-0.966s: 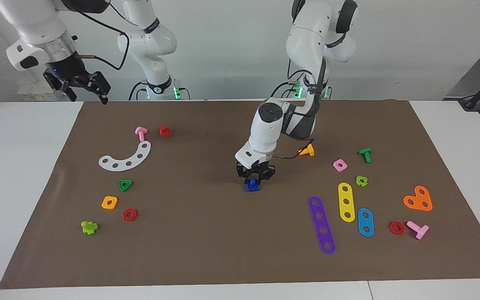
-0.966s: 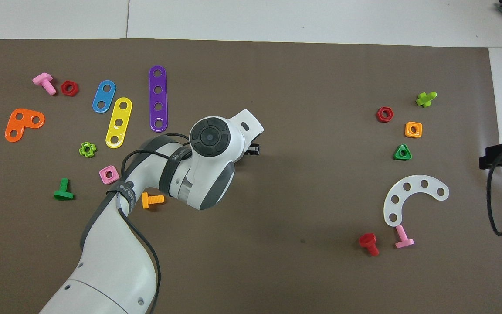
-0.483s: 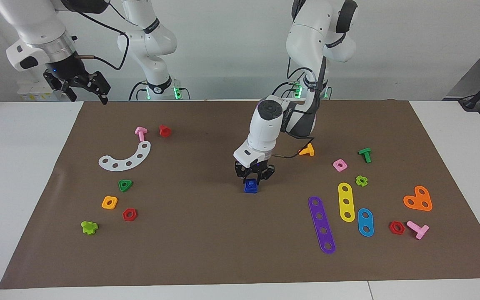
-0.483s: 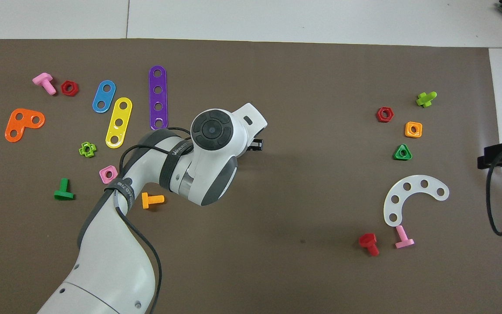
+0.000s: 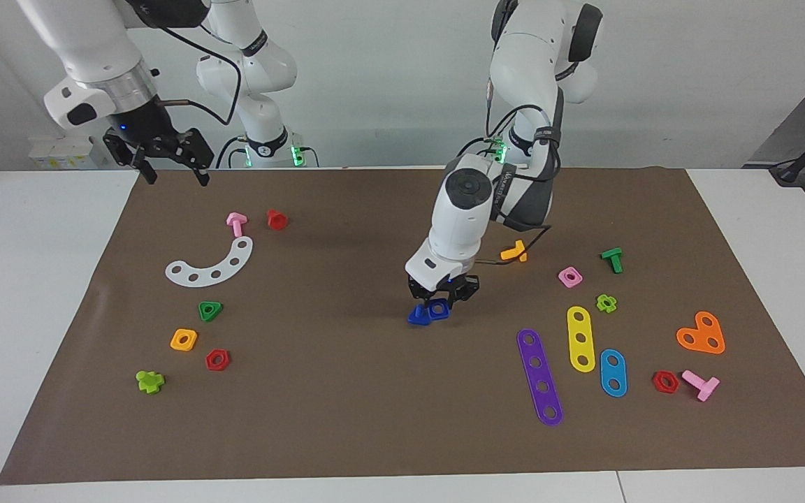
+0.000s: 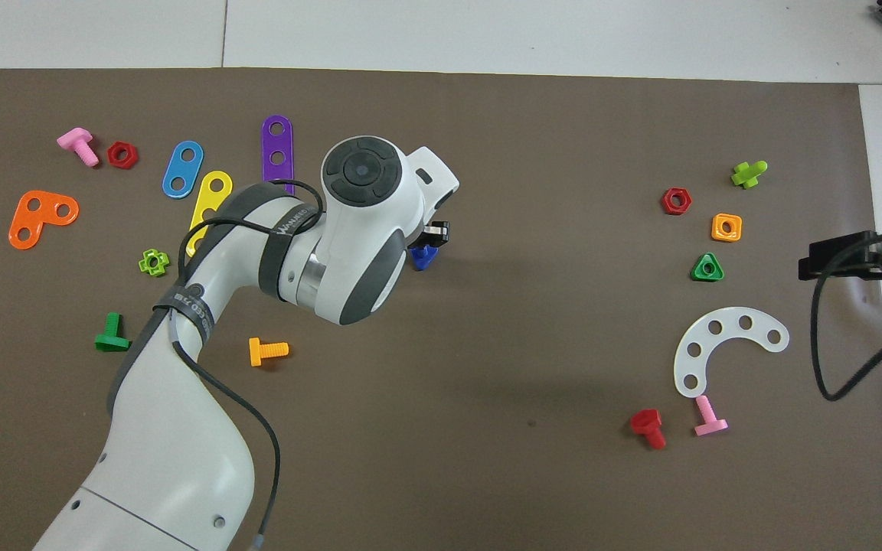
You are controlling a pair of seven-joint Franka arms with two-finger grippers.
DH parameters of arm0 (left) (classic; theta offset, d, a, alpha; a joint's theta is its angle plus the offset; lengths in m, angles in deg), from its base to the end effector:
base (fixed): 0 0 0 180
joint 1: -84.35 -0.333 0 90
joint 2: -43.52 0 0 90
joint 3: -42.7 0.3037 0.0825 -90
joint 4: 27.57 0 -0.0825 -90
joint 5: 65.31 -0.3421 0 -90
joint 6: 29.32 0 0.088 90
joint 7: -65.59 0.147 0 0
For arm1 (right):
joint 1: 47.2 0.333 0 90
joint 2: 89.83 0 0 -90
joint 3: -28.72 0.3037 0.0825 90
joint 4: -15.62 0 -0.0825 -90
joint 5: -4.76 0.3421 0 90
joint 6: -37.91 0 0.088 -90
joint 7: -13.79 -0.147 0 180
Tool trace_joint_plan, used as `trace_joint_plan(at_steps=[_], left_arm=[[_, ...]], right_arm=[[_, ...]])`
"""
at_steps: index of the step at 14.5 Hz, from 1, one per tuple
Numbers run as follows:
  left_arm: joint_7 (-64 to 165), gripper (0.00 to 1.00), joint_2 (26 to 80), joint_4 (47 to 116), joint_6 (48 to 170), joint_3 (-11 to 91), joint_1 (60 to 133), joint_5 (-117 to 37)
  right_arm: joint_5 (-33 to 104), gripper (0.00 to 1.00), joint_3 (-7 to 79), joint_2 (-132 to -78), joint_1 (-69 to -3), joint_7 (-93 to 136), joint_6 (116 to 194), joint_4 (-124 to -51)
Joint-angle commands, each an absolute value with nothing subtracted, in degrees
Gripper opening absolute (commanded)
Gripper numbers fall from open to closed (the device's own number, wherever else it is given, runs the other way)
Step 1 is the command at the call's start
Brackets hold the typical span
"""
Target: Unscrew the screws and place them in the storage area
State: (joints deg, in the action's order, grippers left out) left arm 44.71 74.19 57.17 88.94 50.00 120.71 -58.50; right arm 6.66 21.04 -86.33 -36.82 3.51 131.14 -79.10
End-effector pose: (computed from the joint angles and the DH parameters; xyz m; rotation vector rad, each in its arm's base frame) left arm 0.5707 -0.3430 0.3397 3.0757 -0.1674 0.0490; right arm 0.5001 0.0265 0.5724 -3.0894 0.2065 -0.0459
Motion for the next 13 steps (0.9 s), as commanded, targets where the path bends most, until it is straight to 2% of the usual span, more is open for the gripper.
trace_joint_plan(at_steps=[1, 3, 5, 7, 10, 13], left_arm=[[52.0, 0.39, 75.9, 55.6, 85.8, 49.8, 116.2, -57.9], [58.0, 0.36, 75.1, 57.2, 83.6, 49.8, 112.5, -57.9], [63.4, 0.36, 73.9, 58.3, 80.7, 49.9, 109.6, -57.9], [67.2, 0.36, 71.8, 61.4, 80.5, 49.9, 107.3, -58.0], [70.4, 0.36, 68.6, 66.7, 80.6, 49.9, 105.5, -58.1], [70.3, 0.36, 66.6, 72.3, 82.3, 50.0, 105.6, -58.1]], right_arm=[[7.3, 1.0, 21.2, -90.4, -31.5, -3.6, 136.8, -79.2], [6.7, 1.0, 21.3, -95.9, -26.8, -8.0, 140.0, -76.3], [5.3, 1.0, 21.2, -105.2, -21.2, -14.0, 140.5, -70.5], [4.5, 1.0, 21.3, -111.9, -19.0, -21.1, 142.7, -65.6], [5.4, 1.0, 21.3, -115.6, -15.8, -25.5, 149.8, -65.3], [5.6, 1.0, 21.3, -117.4, -15.3, -27.1, 152.5, -65.2]])
